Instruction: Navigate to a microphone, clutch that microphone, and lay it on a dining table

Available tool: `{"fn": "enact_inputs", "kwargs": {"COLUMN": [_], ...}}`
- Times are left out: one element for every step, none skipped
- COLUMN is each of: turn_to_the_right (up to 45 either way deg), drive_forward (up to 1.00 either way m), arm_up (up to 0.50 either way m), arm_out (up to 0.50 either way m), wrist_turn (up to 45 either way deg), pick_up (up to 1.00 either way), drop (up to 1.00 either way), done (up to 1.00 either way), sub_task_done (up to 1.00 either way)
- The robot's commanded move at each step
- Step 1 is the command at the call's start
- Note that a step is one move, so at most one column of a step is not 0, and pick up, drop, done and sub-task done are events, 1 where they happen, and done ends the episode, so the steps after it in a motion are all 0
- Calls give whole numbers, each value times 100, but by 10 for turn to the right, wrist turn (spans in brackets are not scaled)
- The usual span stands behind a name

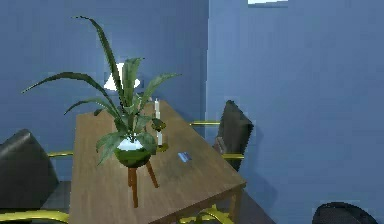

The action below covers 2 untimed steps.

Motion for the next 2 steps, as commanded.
{"fn": "enact_inputs", "kwargs": {"turn_to_the_right": [60, -450], "drive_forward": [0, 0], "arm_up": [0, 0], "arm_out": [0, 0], "wrist_turn": [0, 0], "pick_up": [0, 0], "drop": [0, 0], "done": [0, 0], "sub_task_done": [0, 0]}}
